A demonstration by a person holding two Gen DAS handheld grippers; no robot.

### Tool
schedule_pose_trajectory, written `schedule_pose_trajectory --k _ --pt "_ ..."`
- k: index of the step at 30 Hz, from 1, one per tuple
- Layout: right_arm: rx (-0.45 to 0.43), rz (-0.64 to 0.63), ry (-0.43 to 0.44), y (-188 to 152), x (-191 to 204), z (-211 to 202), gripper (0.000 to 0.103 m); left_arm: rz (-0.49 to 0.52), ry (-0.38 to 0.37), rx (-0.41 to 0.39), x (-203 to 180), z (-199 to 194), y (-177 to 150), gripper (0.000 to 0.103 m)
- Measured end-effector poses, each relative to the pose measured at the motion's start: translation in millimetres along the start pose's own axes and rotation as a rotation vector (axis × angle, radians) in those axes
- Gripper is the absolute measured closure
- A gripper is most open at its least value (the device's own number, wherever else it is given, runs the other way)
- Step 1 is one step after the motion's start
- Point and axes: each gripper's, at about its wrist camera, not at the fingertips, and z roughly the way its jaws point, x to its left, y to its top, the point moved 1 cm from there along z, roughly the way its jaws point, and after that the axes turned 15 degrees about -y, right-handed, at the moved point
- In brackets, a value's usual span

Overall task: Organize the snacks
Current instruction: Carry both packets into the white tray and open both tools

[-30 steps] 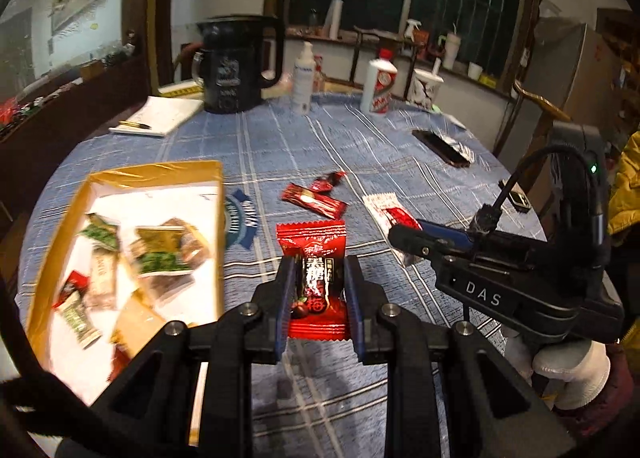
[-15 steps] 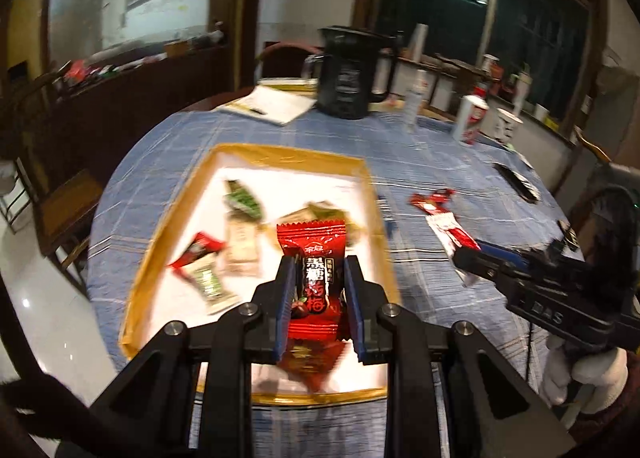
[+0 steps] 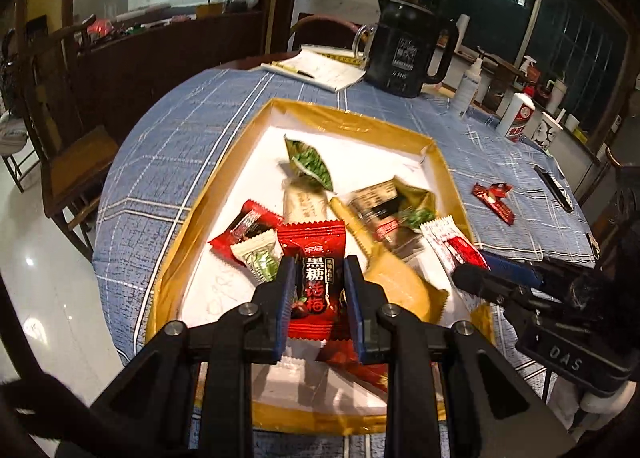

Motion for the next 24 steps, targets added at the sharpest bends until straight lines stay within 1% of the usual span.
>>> schedule_pose_trajectory --k 9,12,14,19,24 --pt "0.042 -0.019 -0.069 27.1 0.1 42.4 0.081 -0.021 0.009 0.045 12.1 17.3 1.9 0.077" --pt "0.053 -0.007 -0.093 31.8 -6.9 50.6 0.083 -0.022 0.013 0.056 13.6 21.6 2.5 0.077" --pt "0.054 0.011 -0.075 29.5 -10.4 48.5 0.084 -0.022 0.015 0.058 14.2 23.1 3.4 0.077" --pt "0.060 0.006 -0.033 18.5 -6.2 39.5 0.088 -0.042 0.015 0.052 16.9 22.8 3.2 0.077" --pt "0.069 0.015 0.006 10.4 -0.4 35.2 0.086 -0.047 0.004 0.028 13.1 14.7 3.3 0.076"
